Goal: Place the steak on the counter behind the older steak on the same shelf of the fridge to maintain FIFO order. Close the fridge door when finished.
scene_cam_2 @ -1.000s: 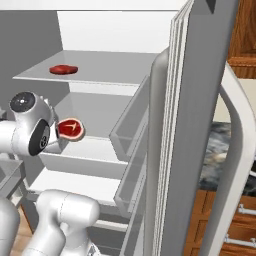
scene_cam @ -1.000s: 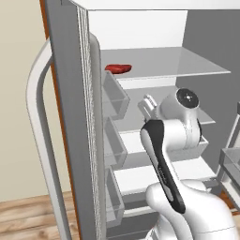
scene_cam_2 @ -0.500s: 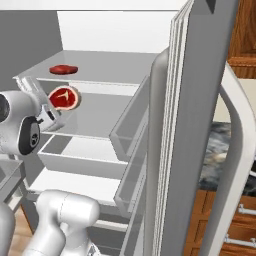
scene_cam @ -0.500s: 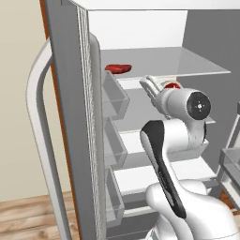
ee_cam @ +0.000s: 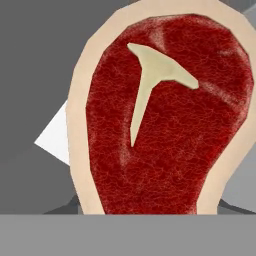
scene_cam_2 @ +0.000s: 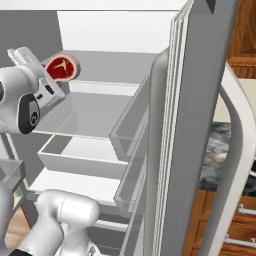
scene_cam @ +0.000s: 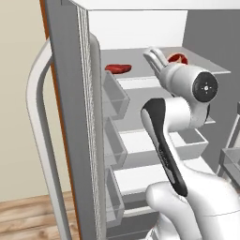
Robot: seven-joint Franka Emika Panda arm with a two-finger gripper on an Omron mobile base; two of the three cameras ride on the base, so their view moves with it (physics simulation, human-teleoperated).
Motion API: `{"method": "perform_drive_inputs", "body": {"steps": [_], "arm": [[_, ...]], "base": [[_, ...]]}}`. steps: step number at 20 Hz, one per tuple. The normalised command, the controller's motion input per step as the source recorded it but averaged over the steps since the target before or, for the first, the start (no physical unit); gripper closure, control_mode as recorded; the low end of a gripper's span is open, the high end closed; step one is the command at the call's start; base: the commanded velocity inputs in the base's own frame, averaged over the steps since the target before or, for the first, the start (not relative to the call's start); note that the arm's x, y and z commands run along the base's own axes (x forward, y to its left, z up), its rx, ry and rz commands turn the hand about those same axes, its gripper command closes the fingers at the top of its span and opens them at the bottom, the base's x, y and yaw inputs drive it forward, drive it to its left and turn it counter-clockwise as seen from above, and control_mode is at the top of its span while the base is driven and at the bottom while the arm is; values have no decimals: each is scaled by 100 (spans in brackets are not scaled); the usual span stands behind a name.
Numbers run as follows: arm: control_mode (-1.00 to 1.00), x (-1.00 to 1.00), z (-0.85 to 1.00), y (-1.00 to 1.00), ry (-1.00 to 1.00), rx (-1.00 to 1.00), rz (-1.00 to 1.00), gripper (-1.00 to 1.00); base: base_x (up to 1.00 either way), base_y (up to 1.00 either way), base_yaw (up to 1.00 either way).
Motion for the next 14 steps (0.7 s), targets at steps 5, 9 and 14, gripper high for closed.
{"method": "perform_drive_inputs", "body": {"steps": [5, 9, 14], "arm": [[-100, 38, 23, -26, 13, 0, 0, 100], [-100, 53, 0, -16, 9, 0, 0, 100], [-100, 72, 0, 0, 11, 0, 0, 100]], "base": [[0, 0, 0], [0, 0, 0], [0, 0, 0]]}}
